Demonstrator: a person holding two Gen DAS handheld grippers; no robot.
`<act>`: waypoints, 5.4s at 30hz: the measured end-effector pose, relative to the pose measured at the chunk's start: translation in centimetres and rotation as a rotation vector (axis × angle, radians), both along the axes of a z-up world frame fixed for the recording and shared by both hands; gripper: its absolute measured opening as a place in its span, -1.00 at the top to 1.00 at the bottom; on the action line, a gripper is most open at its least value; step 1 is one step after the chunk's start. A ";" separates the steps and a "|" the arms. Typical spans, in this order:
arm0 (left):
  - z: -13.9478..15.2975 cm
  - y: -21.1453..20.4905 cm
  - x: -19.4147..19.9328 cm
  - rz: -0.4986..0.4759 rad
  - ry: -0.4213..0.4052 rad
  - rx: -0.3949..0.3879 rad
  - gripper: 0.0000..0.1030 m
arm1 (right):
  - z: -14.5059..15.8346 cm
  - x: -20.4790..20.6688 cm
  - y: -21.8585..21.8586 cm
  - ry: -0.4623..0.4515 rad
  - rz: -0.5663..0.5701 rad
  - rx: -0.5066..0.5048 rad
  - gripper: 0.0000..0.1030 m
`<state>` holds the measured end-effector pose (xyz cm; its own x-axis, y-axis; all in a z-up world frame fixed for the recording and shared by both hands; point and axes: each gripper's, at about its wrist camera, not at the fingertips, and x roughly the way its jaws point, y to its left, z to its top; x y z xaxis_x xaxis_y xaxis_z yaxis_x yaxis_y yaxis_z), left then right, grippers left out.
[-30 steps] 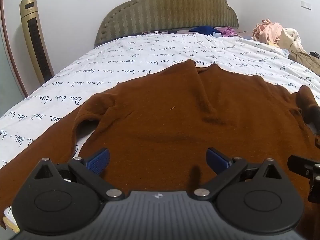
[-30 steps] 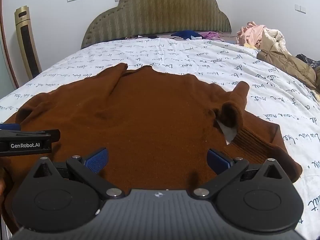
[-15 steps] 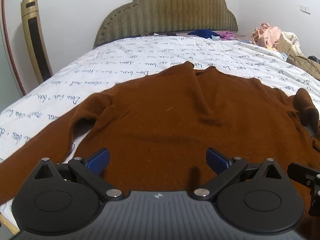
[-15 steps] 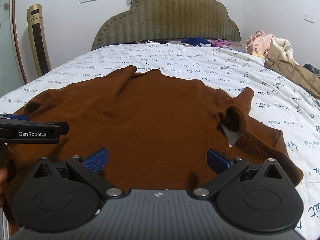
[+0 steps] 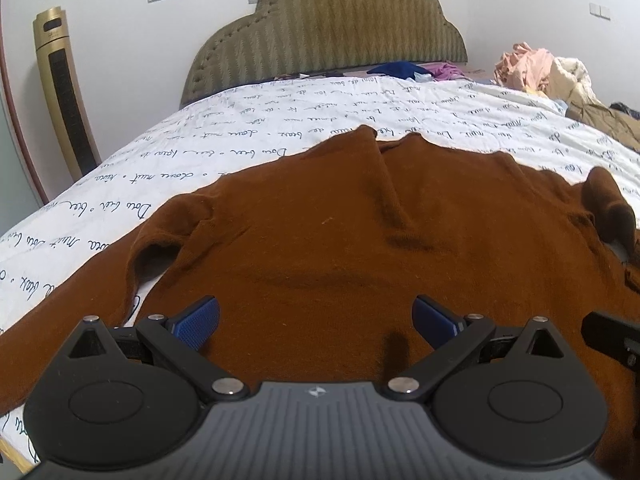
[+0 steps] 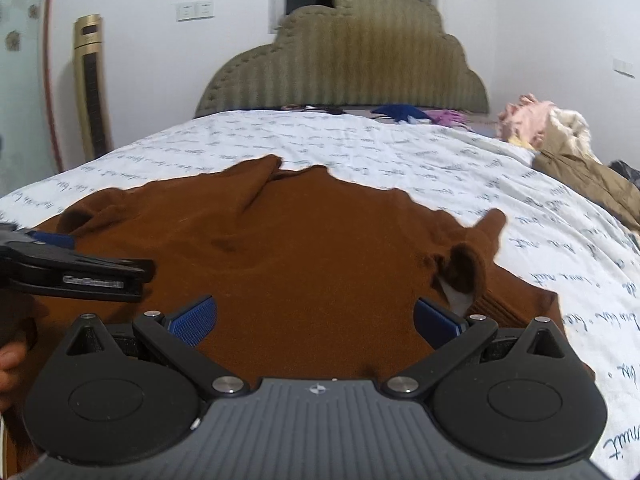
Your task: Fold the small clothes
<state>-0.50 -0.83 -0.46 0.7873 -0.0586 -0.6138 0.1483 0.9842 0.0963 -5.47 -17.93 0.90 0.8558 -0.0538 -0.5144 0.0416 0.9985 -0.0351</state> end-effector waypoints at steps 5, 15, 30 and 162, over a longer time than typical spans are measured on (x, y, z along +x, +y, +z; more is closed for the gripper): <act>-0.3 -0.4 0.2 -0.019 0.034 0.008 -1.00 | -0.1 0.1 0.9 0.009 -0.017 -0.065 -0.99; -0.4 -0.9 0.1 -0.037 0.064 0.006 -1.00 | 0.4 -0.4 0.2 -0.007 -0.020 -0.024 -0.99; -0.4 -1.5 -0.1 -0.039 0.053 0.018 -1.00 | 0.6 -0.9 -0.2 -0.014 -0.025 -0.029 -0.99; -1.3 2.4 2.7 0.056 0.048 -0.036 -1.00 | 2.6 20.2 4.2 -0.049 0.076 0.156 0.78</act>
